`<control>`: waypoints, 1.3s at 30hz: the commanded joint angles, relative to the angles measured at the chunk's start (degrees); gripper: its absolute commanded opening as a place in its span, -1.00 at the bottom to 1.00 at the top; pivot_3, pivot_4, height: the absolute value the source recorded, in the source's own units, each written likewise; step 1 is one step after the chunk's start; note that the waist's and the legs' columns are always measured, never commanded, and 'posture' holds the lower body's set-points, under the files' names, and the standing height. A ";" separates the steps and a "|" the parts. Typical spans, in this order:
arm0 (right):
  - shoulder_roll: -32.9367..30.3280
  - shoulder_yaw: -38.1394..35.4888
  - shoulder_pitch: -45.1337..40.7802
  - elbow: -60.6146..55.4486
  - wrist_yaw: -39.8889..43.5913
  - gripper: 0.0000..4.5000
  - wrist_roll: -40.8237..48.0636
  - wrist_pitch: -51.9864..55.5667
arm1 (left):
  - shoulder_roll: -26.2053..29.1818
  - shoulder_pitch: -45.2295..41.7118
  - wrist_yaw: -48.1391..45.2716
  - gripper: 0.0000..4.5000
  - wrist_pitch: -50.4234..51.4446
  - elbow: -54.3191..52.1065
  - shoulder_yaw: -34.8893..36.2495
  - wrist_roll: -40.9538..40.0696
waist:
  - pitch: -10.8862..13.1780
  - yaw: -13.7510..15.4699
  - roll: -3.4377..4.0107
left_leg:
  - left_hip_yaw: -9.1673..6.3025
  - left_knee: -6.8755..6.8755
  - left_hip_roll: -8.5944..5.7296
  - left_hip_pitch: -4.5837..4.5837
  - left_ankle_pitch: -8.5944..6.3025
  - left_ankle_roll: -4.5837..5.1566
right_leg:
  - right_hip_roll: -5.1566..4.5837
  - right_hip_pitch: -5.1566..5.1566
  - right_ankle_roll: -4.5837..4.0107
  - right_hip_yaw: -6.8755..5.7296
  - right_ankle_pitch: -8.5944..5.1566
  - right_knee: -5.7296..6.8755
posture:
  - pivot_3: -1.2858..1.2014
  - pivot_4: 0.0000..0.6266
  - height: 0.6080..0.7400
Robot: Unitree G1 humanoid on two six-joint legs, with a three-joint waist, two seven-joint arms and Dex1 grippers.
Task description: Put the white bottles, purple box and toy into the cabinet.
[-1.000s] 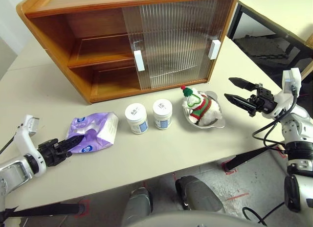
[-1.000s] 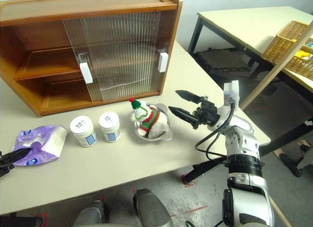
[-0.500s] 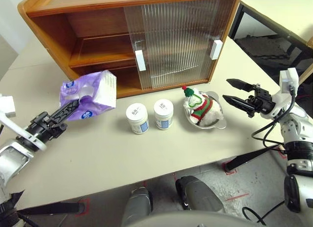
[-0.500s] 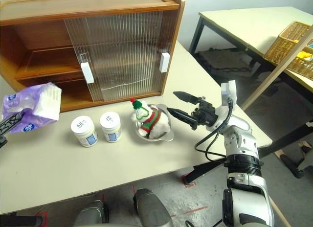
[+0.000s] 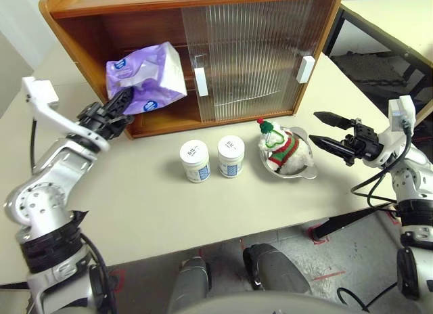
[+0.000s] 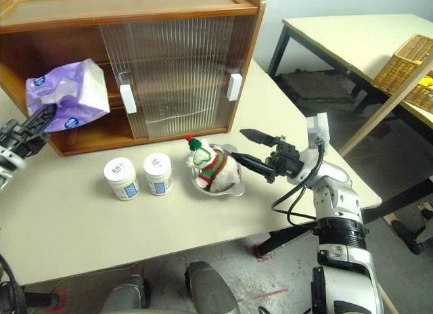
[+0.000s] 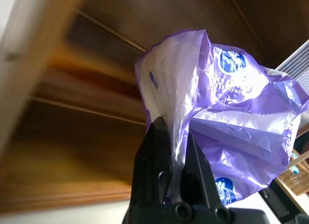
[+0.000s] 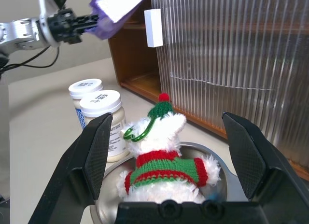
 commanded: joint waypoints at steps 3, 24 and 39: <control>-0.01 0.01 1.06 -1.56 -0.17 1.00 0.39 0.46 | -2.23 -4.16 0.31 -0.99 -3.75 2.89 -2.83 3.06 | 0.02 0.30 -0.03 | 0.05 0.00 -0.04 -0.02 0.00 0.00 | 0.01 0.03 0.01 0.00 0.00 0.00 | -0.13 -0.66 1.00; -0.22 -0.37 3.48 -4.78 -1.61 1.00 0.57 0.31 | -3.89 -20.90 -2.99 -0.99 -20.04 23.06 -9.80 21.42 | 0.12 0.34 -0.19 | -0.10 0.25 -0.29 -0.10 0.09 0.17 | -0.06 0.26 0.64 0.01 0.06 -0.16 | -0.16 -0.70 1.00; -0.63 0.24 3.70 -5.54 -1.84 1.00 0.26 0.78 | -4.74 -21.47 -2.68 0.81 -20.80 23.08 -10.45 25.92 | 0.17 -0.45 -0.27 | -0.30 0.41 -0.59 -0.17 0.16 0.43 | -0.08 0.51 0.91 -0.05 0.04 -0.35 | -0.16 -0.68 1.00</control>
